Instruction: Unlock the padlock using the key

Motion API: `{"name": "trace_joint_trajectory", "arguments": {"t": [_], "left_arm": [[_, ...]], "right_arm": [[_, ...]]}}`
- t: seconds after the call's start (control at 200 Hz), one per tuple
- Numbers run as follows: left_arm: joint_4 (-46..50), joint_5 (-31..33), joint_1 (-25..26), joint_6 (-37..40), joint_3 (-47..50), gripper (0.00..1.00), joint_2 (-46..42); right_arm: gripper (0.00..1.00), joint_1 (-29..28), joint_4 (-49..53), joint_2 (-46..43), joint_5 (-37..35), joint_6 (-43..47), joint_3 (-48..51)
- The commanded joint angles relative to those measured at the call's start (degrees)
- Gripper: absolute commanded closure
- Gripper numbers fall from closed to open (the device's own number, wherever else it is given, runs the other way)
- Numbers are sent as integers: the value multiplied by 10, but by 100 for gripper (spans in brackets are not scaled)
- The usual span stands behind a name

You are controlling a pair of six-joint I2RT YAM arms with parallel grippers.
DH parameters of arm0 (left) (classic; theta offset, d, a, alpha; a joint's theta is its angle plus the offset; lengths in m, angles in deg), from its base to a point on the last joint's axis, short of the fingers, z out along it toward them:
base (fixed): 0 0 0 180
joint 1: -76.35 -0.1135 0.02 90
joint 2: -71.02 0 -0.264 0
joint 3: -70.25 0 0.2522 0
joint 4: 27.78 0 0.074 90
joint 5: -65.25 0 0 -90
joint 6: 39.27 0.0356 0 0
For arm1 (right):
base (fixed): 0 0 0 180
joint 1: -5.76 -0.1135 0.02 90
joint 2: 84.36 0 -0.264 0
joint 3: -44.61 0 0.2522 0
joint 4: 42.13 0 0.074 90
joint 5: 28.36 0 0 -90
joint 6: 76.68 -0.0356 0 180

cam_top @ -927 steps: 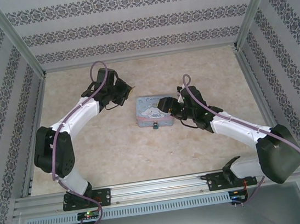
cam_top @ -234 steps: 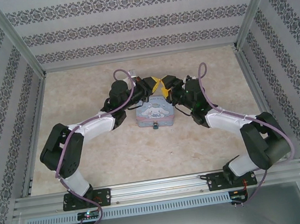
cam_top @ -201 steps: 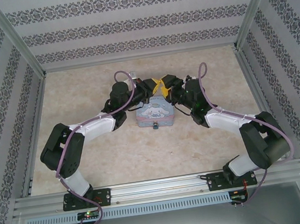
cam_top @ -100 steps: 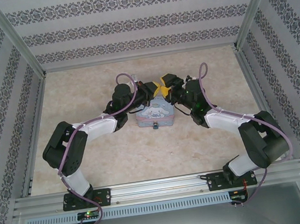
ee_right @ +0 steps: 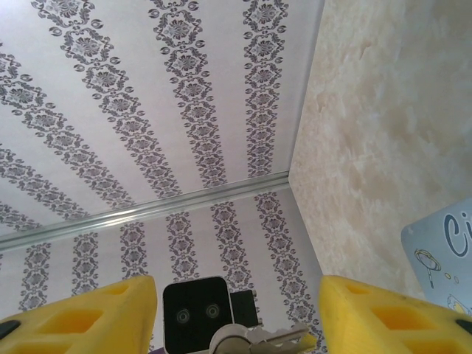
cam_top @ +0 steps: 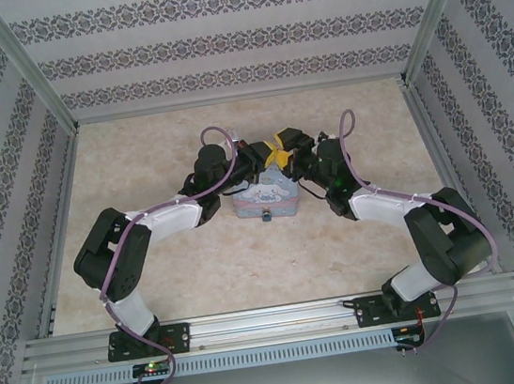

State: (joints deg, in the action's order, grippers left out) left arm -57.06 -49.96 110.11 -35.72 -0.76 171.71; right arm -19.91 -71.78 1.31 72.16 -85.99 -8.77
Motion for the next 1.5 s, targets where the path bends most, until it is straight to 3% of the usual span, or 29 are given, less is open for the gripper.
{"name": "trace_joint_trajectory", "arguments": {"t": [0.0, 1.059, 1.494], "left_arm": [[-25, 2, 8, 2, -11, 100, 6], [-8, 8, 11, 9, -3, 100, 0], [-5, 8, 15, 9, 0, 100, 1]], "right_arm": [[41, -4, -25, -1, -2, -6, 4], [41, 21, 3, -42, 5, 27, 15], [54, 25, -2, -43, 7, 30, 0]]}}
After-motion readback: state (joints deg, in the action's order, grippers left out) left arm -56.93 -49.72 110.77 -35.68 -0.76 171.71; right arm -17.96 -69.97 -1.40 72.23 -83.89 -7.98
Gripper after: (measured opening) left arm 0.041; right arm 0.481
